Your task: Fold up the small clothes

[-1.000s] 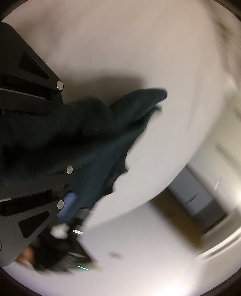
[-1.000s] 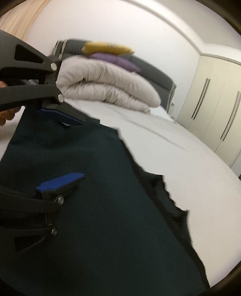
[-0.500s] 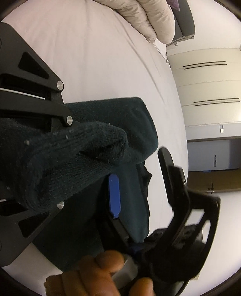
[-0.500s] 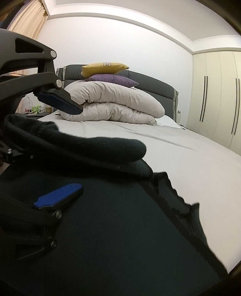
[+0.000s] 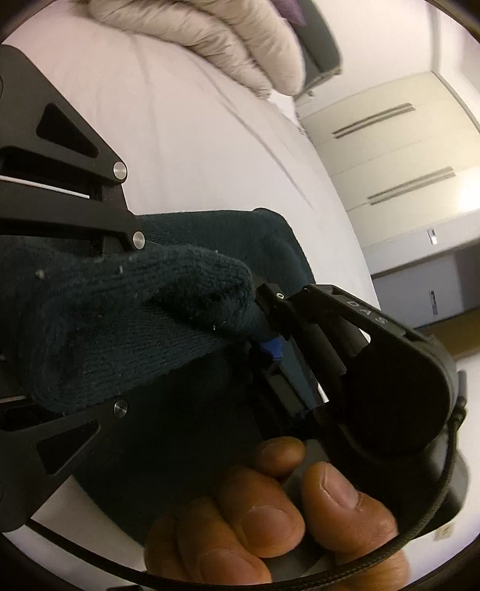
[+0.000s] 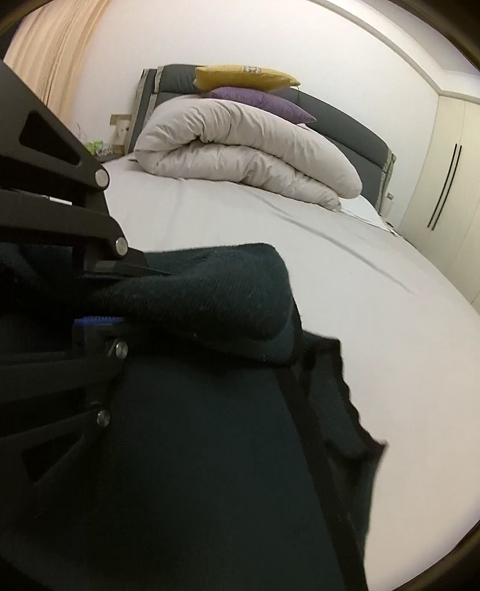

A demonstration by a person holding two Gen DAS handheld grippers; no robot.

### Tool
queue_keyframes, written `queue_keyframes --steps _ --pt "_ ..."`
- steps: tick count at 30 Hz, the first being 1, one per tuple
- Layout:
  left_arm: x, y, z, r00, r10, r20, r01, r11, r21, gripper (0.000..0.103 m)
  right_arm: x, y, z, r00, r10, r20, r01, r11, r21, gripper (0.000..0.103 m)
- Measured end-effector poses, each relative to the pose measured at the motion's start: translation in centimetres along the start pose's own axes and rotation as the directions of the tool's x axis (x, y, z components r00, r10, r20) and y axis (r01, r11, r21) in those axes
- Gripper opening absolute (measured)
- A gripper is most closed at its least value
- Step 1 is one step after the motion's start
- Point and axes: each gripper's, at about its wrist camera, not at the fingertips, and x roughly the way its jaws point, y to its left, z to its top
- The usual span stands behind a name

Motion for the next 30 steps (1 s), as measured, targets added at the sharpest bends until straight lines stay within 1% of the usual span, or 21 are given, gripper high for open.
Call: queue_keyframes --steps 3,5,7,9,16,18,20,24,26,28,30 --pt "-0.3 -2.4 0.6 1.0 0.002 0.002 -0.002 0.998 0.056 0.01 -2.0 -1.2 -0.7 0.999 -0.018 0.034 0.019 1.0 -0.023 0.014" --pt "-0.7 -3.7 0.9 1.0 -0.007 0.002 0.007 0.996 0.084 0.01 -3.6 -2.2 -1.1 0.998 -0.02 0.054 0.021 0.999 -0.028 0.014" --pt "-1.2 -5.9 1.5 1.0 -0.019 0.009 0.018 0.993 0.121 0.01 -5.3 -3.4 -1.1 0.997 -0.023 0.071 0.025 0.999 -0.029 0.014" --pt "-1.6 -8.2 2.6 0.999 -0.044 0.019 0.041 0.988 0.152 0.01 -7.0 -4.4 -0.9 0.996 -0.026 0.09 0.029 0.999 -0.031 0.014" --pt "-2.5 -16.4 7.1 0.989 -0.138 0.045 0.124 0.965 0.232 0.01 -16.1 -8.9 0.3 0.985 -0.078 0.155 0.085 0.996 -0.039 0.014" --pt "-2.5 -18.6 8.0 0.986 -0.162 0.045 0.147 0.958 0.246 0.01 -18.1 -10.3 0.7 0.983 -0.099 0.154 0.107 0.993 -0.043 0.014" --pt "-2.3 -20.1 8.6 0.983 -0.177 0.041 0.161 0.955 0.25 0.01 -19.6 -11.6 1.0 0.98 -0.133 0.147 0.141 0.989 -0.044 0.014" --pt "-2.1 -23.6 9.1 0.979 -0.201 0.033 0.186 0.949 0.256 0.01 -21.6 -13.5 1.3 0.974 -0.174 0.144 0.182 0.982 -0.044 0.014" --pt "-1.7 -24.1 9.0 0.977 -0.211 0.029 0.197 0.947 0.253 0.01 -22.1 -14.7 1.2 0.973 -0.179 0.145 0.186 0.982 -0.03 0.014" --pt "-0.7 -23.8 8.6 0.974 -0.226 0.016 0.215 0.944 0.251 0.01 -22.2 -16.0 1.0 0.972 -0.184 0.145 0.187 0.982 -0.006 0.014" --pt "-0.7 -24.6 8.3 0.972 -0.235 -0.004 0.229 0.941 0.249 0.014 -21.7 -17.2 0.8 0.972 -0.187 0.141 0.184 0.982 0.033 0.014"
